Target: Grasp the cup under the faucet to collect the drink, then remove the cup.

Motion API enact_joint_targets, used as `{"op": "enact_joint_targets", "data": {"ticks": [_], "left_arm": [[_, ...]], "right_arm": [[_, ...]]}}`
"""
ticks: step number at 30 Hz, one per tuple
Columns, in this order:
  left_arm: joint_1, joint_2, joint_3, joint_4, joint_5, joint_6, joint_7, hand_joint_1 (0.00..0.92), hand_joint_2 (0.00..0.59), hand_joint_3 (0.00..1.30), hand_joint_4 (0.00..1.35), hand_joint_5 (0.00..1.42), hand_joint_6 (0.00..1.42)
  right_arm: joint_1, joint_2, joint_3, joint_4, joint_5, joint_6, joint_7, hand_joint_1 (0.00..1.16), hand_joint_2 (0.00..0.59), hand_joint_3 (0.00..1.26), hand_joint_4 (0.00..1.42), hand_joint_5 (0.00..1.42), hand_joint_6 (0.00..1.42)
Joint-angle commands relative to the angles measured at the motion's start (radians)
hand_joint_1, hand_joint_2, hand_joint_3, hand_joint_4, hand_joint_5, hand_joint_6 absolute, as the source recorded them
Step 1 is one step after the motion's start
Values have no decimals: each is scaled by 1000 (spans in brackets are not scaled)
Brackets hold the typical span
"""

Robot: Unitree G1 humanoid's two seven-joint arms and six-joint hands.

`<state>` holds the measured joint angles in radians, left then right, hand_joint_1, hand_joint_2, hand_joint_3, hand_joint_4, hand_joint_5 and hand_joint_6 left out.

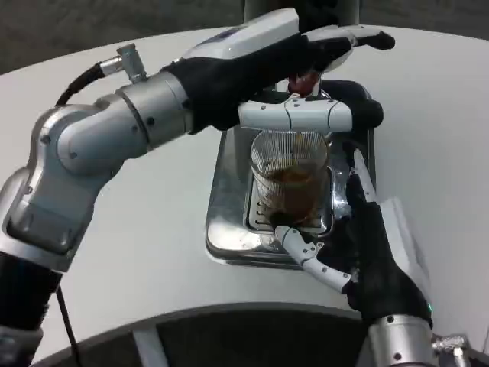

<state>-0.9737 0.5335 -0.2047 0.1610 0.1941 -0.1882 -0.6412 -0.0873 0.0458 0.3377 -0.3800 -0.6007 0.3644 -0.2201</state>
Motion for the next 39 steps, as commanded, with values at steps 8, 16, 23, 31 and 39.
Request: {"op": "enact_joint_targets", "data": {"ticks": [8, 16, 23, 31, 39], "left_arm": [[31, 31, -7, 13, 6, 29, -38, 0, 79, 127, 0, 2, 96], [28, 36, -7, 11, 0, 28, -39, 0, 79, 129, 0, 2, 105], [18, 27, -11, 18, -1, 25, -40, 0, 79, 135, 0, 2, 108], [10, 24, -12, 31, -1, 21, -37, 0, 77, 137, 0, 2, 110], [9, 27, -9, 40, -2, 13, -37, 0, 77, 137, 0, 2, 111]], "right_arm": [[-76, 88, 16, 120, 17, -4, -114, 681, 263, 0, 2, 39, 96], [-111, 104, 15, 171, 50, -6, -164, 681, 265, 0, 0, 28, 67], [-141, 104, 12, 197, 78, 3, -183, 681, 265, 0, 0, 28, 64], [-193, 111, 9, 229, 99, 14, -200, 681, 265, 0, 0, 26, 64], [-223, 122, 13, 257, 109, 30, -202, 681, 259, 0, 0, 0, 36]]}}
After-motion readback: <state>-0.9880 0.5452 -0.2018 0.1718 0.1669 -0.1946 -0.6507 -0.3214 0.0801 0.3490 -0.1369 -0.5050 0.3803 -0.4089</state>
